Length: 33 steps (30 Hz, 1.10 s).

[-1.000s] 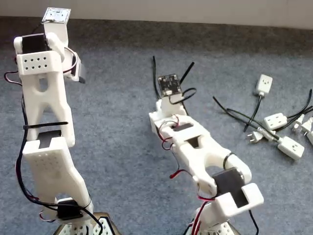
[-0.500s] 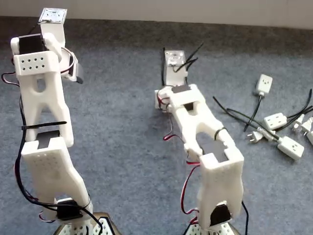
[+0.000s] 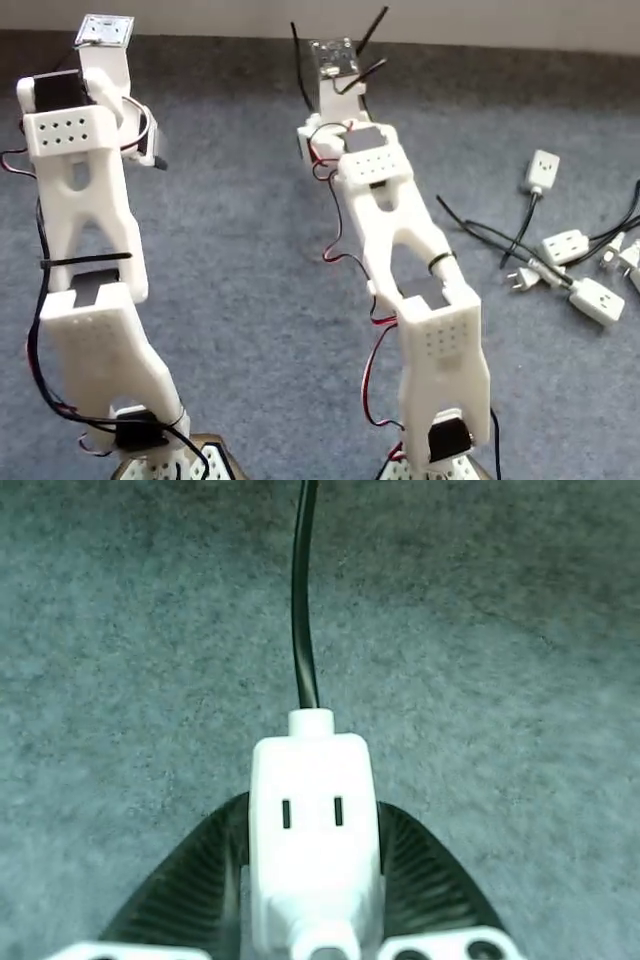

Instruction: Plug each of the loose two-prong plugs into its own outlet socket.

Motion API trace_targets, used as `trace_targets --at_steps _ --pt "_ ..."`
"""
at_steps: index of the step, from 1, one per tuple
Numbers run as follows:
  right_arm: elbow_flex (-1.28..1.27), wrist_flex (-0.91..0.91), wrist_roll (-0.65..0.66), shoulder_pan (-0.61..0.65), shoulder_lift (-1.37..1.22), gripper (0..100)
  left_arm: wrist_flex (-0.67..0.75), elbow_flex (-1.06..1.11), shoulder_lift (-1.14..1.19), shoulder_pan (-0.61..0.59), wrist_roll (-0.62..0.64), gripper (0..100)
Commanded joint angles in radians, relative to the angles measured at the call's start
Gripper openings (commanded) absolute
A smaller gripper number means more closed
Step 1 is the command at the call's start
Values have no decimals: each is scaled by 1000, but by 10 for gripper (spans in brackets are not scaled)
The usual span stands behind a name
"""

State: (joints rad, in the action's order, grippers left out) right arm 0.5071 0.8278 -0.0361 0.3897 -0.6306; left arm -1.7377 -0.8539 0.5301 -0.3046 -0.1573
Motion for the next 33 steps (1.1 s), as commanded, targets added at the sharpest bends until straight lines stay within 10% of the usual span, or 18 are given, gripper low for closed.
trace_targets --at_steps 1,13,33 --pt "74 70 15 -12 24 33 6 -2 -8 -12 8 211" --pt "197 231 213 -47 25 30 12 50 -10 -18 6 211" --pt "421 426 92 -197 25 8 9 59 -10 -16 8 210"
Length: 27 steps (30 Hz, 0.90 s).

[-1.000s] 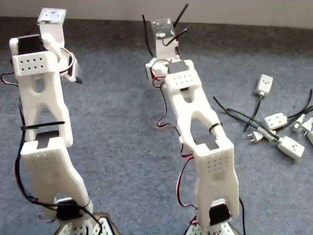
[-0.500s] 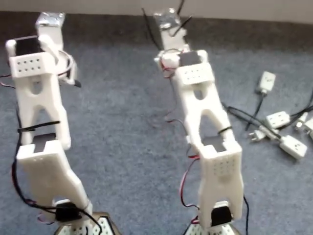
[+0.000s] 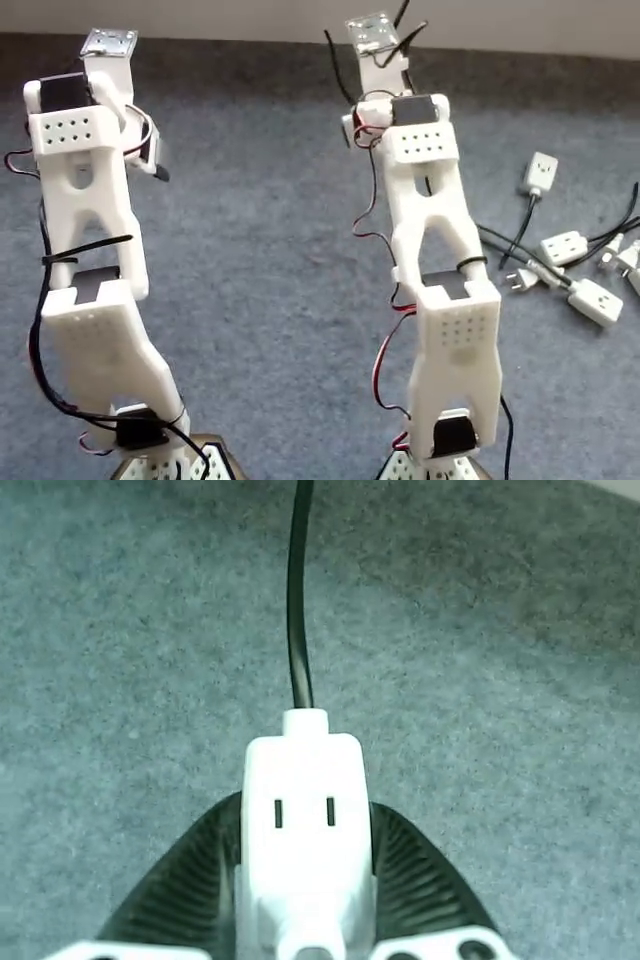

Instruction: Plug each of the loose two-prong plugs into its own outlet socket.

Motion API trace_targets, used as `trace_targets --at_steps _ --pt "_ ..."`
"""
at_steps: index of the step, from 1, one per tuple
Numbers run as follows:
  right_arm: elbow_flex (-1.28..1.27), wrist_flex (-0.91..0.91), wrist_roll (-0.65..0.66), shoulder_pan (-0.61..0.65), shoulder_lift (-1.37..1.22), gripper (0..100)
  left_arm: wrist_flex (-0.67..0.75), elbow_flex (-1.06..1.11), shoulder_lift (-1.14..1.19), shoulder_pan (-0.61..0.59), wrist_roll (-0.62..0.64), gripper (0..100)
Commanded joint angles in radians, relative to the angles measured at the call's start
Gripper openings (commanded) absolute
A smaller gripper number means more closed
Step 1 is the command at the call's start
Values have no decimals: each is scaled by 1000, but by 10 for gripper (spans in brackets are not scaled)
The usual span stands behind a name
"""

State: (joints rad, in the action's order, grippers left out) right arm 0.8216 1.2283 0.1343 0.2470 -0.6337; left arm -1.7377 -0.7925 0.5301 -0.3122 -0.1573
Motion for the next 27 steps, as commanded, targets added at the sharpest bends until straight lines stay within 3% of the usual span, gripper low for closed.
trace_targets --at_steps 1,6,15,21,25,27 --pt "140 38 -104 -76 28 8 9 -2 -10 -8 8 210" --pt "283 35 -101 -154 18 8 8 -2 -10 -8 8 210" --pt "151 -473 -25 -154 -122 8 6 -2 -12 -4 9 210" --pt "180 -561 -29 -108 -286 8 9 -4 -12 -4 9 210" --pt "193 -559 -184 -111 -317 17 9 -4 -12 -2 9 210" --pt "193 -539 -239 -111 -317 81 9 -2 -12 -2 14 210"
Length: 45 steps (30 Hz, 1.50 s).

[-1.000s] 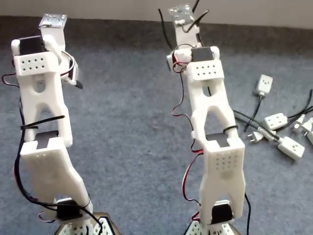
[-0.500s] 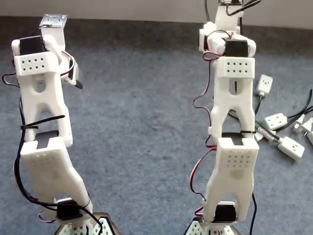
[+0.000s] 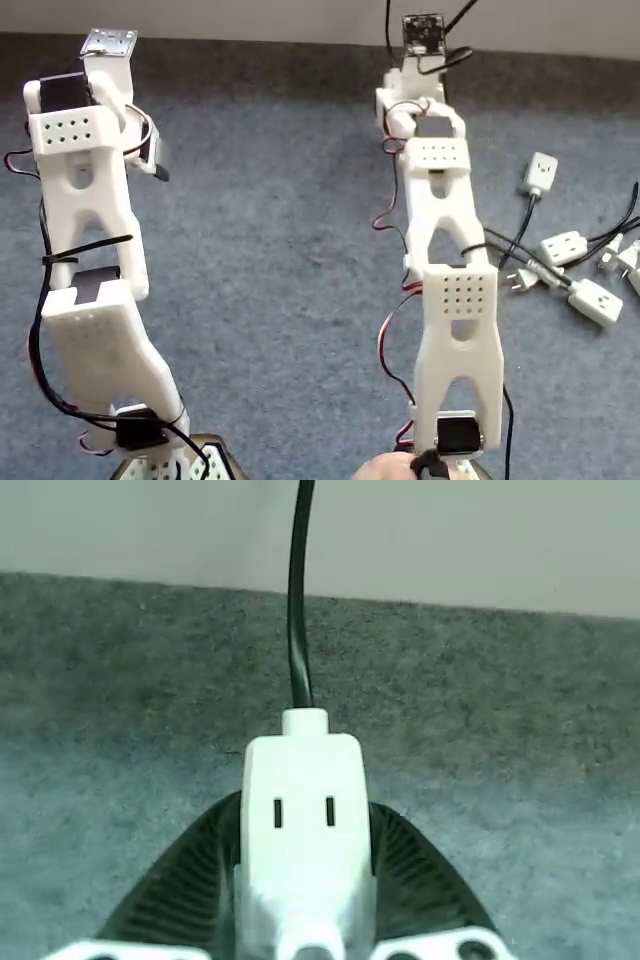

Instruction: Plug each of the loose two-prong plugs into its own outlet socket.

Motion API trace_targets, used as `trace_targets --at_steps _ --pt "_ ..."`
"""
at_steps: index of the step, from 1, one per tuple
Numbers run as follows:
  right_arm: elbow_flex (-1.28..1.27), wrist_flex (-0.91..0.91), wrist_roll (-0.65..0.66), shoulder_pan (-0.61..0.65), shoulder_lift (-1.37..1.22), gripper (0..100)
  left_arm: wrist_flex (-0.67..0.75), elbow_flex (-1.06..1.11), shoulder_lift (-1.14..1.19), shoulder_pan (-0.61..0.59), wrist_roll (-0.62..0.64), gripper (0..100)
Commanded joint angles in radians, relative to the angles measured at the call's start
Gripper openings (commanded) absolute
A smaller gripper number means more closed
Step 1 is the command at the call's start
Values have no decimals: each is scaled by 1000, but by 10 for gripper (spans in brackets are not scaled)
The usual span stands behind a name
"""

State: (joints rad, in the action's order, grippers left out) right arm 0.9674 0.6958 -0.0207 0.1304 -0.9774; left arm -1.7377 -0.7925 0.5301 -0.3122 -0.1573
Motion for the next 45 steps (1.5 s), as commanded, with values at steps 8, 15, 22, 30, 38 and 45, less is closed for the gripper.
trace_targets --at_steps 8,15,22,30,38,45 --pt "54 2 -115 2 44 247 6 -2 -16 30 78 210" --pt "165 117 -120 -39 119 248 -25 1 -47 87 104 210" --pt "443 481 -120 -85 216 248 -25 209 -349 162 149 212" --pt "757 993 -114 -101 309 248 -23 590 -811 337 146 213" --pt "559 1070 -112 -458 384 248 245 1000 -869 452 144 213" --pt "272 1064 26 -608 386 248 612 1302 -866 558 150 213"
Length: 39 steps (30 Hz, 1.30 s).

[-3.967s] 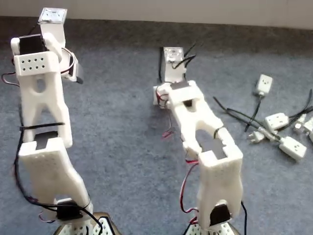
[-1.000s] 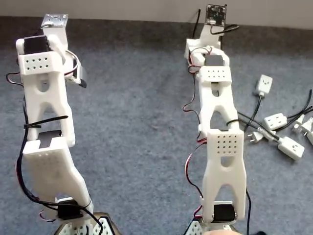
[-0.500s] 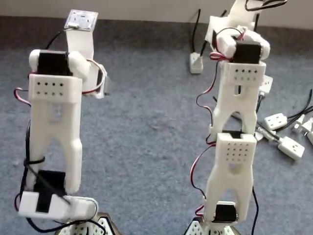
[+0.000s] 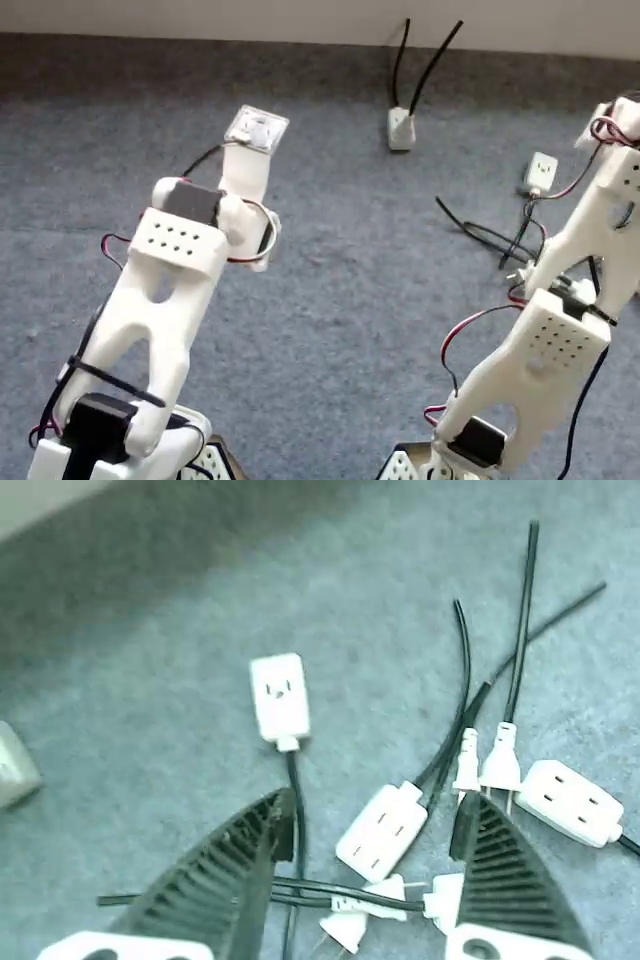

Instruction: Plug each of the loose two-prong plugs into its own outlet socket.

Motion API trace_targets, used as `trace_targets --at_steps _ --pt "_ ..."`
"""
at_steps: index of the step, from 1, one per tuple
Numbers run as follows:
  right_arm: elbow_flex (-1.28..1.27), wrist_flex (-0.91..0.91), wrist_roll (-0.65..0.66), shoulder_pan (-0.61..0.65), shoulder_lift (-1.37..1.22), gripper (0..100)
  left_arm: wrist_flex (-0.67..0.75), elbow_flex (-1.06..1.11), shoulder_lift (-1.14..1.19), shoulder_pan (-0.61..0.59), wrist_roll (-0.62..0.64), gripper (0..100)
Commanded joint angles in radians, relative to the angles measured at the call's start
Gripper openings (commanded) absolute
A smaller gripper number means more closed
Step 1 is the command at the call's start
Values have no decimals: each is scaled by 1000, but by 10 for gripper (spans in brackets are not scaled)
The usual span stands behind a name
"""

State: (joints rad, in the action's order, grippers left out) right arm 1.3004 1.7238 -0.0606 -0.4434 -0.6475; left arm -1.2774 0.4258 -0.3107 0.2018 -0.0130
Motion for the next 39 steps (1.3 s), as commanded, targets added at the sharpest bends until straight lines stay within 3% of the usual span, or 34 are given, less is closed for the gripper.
trace_targets --at_steps 1,5,9,16,23,29,39 --pt "-79 38 80 -50 61 248 199 124 -25 54 6 213" --pt "-113 39 126 -128 62 248 394 292 -25 77 26 213" --pt "-117 22 336 -197 30 248 522 387 -33 77 80 213" --pt "-113 -117 766 -318 -214 247 534 390 -27 76 78 213" --pt "-107 -133 1031 -351 -325 246 535 392 -25 76 78 213" --pt "-108 -303 1117 -366 -352 246 535 394 -25 74 78 213" --pt "-113 -291 1223 -372 -463 245 585 418 -25 74 77 213"
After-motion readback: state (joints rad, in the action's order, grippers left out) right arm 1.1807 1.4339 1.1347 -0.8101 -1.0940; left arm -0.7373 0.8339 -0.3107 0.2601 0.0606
